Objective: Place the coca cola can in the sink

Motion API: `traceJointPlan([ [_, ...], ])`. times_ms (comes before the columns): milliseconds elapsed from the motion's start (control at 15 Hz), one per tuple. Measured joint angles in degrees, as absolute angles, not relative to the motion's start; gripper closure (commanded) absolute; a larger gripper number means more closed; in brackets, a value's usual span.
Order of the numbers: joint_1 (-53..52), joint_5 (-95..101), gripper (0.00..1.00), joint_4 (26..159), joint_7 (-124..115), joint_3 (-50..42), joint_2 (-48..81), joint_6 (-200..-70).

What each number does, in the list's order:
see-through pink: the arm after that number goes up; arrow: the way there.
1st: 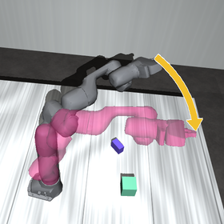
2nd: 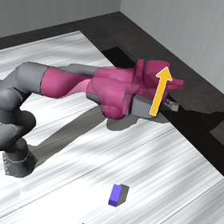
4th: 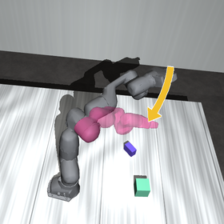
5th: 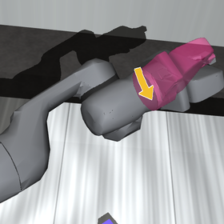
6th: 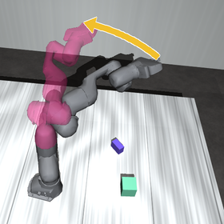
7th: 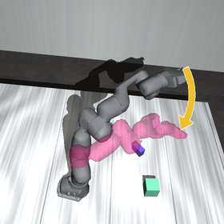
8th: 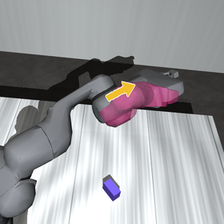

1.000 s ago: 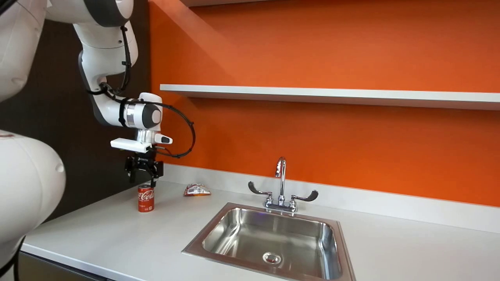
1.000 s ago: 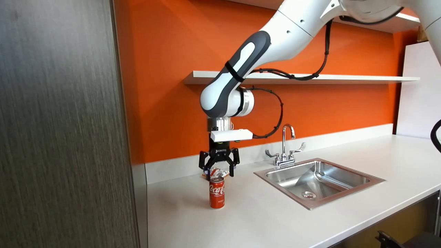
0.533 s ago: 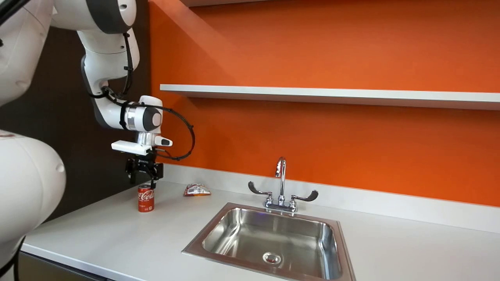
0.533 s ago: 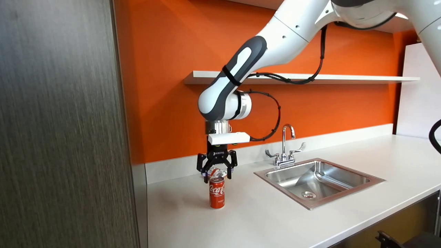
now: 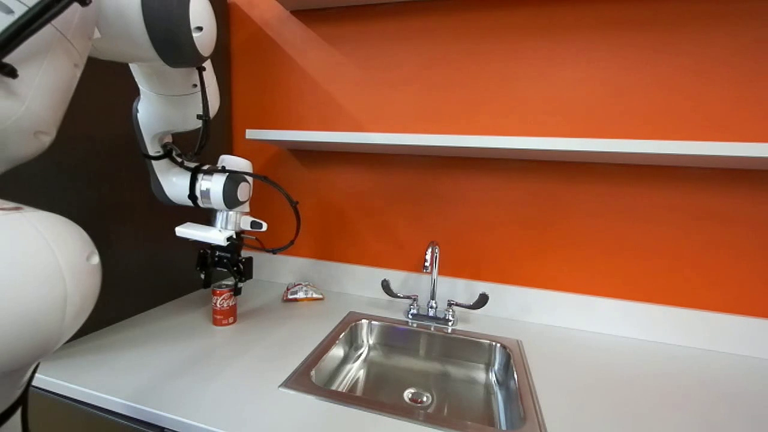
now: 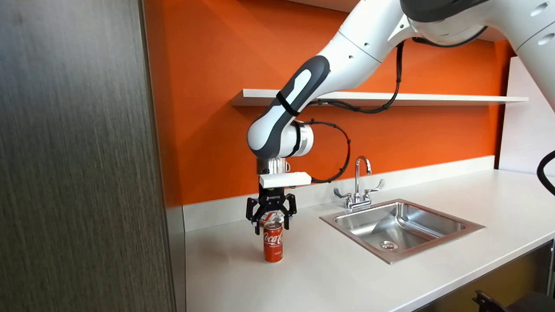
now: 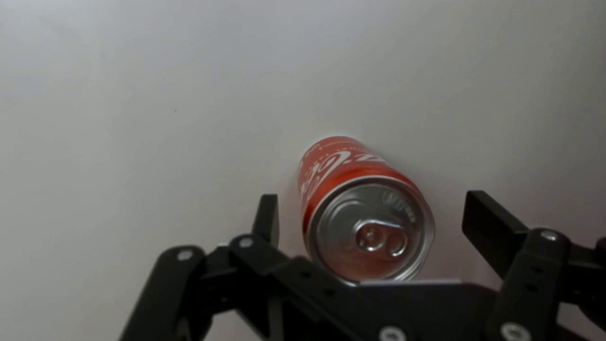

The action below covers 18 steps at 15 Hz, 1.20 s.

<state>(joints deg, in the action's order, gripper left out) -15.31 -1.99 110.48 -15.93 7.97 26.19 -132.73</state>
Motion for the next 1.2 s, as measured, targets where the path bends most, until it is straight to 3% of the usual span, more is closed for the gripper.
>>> traceJointPlan([
  [267,-15.5,-1.8,0.00,109.8,-16.5,7.5,27.1,-132.8],
  [333,-15.6,-1.8,0.07,109.7,-16.7,7.4,27.2,-132.9],
  [400,-15.7,-1.8,0.26,109.6,-16.8,7.3,27.3,-132.9],
  [533,-15.8,-1.8,0.32,109.6,-17.0,7.1,27.4,-132.9],
  [800,-16.0,-1.8,0.62,109.6,-17.4,6.9,27.5,-132.9],
  [1200,-16.1,-1.7,0.62,109.5,-17.8,6.1,27.4,-133.2],
])
